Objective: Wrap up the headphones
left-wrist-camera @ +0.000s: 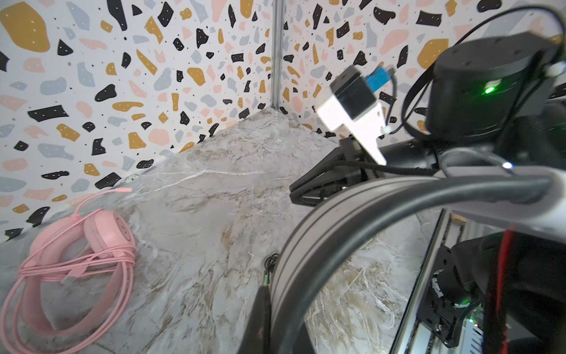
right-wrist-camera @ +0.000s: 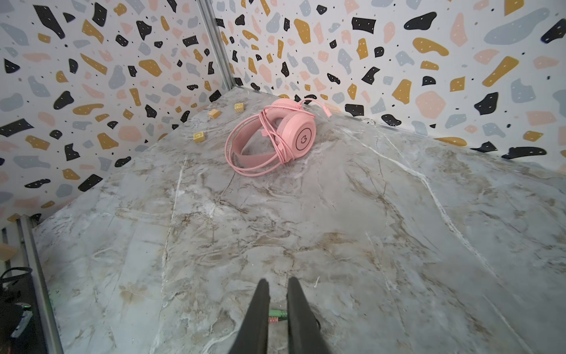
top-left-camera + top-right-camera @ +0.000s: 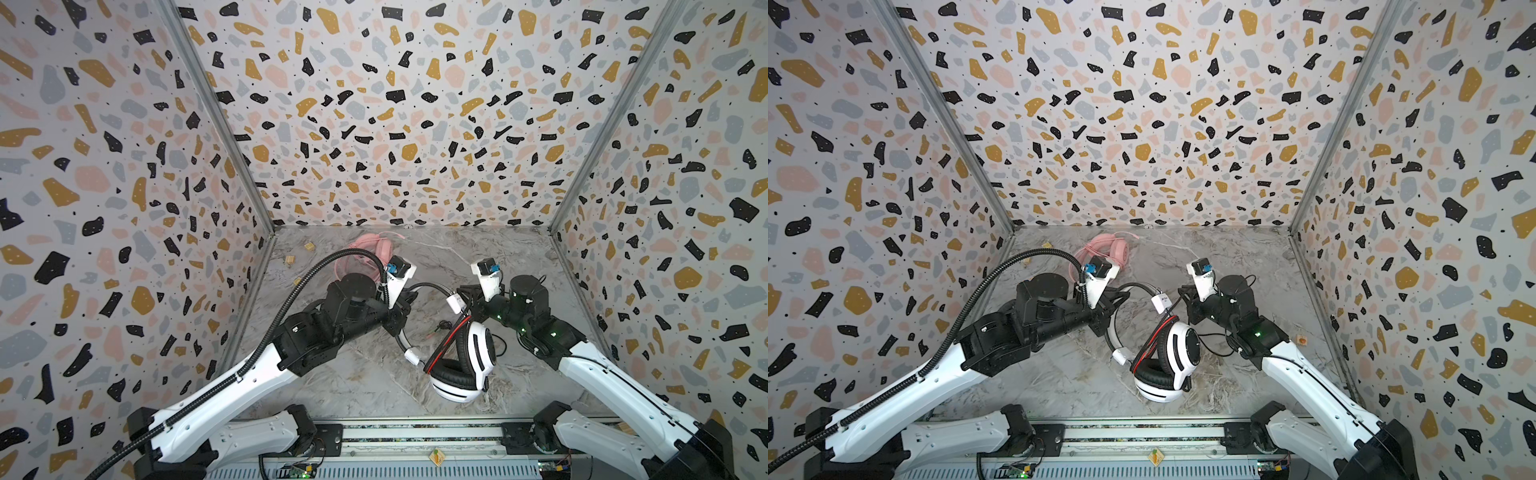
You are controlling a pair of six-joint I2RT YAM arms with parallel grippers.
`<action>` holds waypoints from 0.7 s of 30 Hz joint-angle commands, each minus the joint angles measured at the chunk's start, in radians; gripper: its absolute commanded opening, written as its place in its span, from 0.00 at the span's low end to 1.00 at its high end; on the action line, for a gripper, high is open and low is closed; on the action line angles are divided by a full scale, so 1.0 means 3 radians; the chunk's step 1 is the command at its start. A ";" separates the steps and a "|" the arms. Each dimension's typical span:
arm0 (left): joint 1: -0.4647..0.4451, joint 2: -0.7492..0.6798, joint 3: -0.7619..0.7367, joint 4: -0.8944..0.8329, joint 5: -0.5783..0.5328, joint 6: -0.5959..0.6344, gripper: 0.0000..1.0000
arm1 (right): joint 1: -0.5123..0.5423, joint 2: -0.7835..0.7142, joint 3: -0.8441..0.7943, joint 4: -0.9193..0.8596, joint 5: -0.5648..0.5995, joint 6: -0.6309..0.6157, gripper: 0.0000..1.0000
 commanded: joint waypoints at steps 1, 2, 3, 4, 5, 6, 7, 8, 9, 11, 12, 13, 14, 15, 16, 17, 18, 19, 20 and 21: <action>-0.0009 -0.0067 0.0223 0.0415 0.0261 -0.0234 0.00 | -0.0079 0.0036 -0.0108 0.0400 -0.0246 0.0194 0.13; -0.0011 -0.0058 0.0248 0.0416 0.0269 -0.0246 0.00 | -0.0102 0.0067 -0.0141 0.0463 -0.0316 0.0233 0.13; -0.0012 -0.0057 0.0270 0.0410 0.0254 -0.0250 0.00 | -0.0128 0.0098 -0.0172 0.0528 -0.0364 0.0257 0.13; -0.0008 -0.0052 0.0294 0.0408 0.0215 -0.0262 0.00 | -0.0139 0.0128 -0.0220 0.0623 -0.0388 0.0278 0.13; -0.0003 -0.0042 0.0322 0.0404 0.0156 -0.0292 0.00 | -0.0158 0.0173 -0.0292 0.0762 -0.0400 0.0308 0.12; -0.0003 -0.0027 0.0346 0.0399 0.0124 -0.0315 0.00 | -0.0178 0.0235 -0.0341 0.0879 -0.0421 0.0320 0.12; 0.0004 -0.0007 0.0382 0.0394 0.0121 -0.0325 0.00 | -0.0198 0.0308 -0.0369 0.0967 -0.0458 0.0337 0.12; 0.0016 0.0022 0.0425 0.0401 0.0136 -0.0340 0.00 | -0.0214 0.0392 -0.0396 0.1059 -0.0476 0.0358 0.11; 0.0022 0.0044 0.0462 0.0417 0.0146 -0.0359 0.00 | -0.0216 0.0462 -0.0414 0.1136 -0.0491 0.0369 0.11; 0.0037 0.0090 0.0510 0.0476 0.0175 -0.0405 0.00 | -0.0229 0.0583 -0.0485 0.1323 -0.0508 0.0417 0.11; 0.0047 0.0113 0.0530 0.0509 0.0190 -0.0430 0.00 | -0.0237 0.0644 -0.0528 0.1446 -0.0522 0.0454 0.11; 0.0052 0.0131 0.0548 0.0523 0.0202 -0.0460 0.00 | -0.0245 0.0703 -0.0549 0.1535 -0.0542 0.0488 0.11; 0.0066 0.0149 0.0565 0.0540 0.0227 -0.0482 0.00 | -0.0255 0.0775 -0.0564 0.1616 -0.0566 0.0519 0.10; 0.0075 0.0164 0.0572 0.0556 0.0248 -0.0488 0.00 | -0.0261 0.0855 -0.0564 0.1670 -0.0580 0.0543 0.10; 0.0084 0.0173 0.0584 0.0555 0.0248 -0.0485 0.00 | -0.0262 0.0921 -0.0562 0.1695 -0.0582 0.0550 0.09; 0.0107 0.0188 0.0594 0.0538 0.0236 -0.0490 0.00 | -0.0264 0.0992 -0.0567 0.1730 -0.0584 0.0567 0.09; 0.0124 0.0189 0.0593 0.0532 0.0224 -0.0507 0.00 | -0.0277 0.1056 -0.0596 0.1817 -0.0582 0.0593 0.09; 0.0142 0.0180 0.0584 0.0544 0.0224 -0.0534 0.00 | -0.0282 0.1110 -0.0630 0.1920 -0.0589 0.0628 0.08; 0.0165 0.0164 0.0565 0.0556 0.0229 -0.0560 0.00 | -0.0291 0.1178 -0.0669 0.2019 -0.0596 0.0661 0.08; 0.0183 0.0145 0.0548 0.0575 0.0231 -0.0582 0.00 | -0.0294 0.1245 -0.0695 0.2097 -0.0622 0.0694 0.08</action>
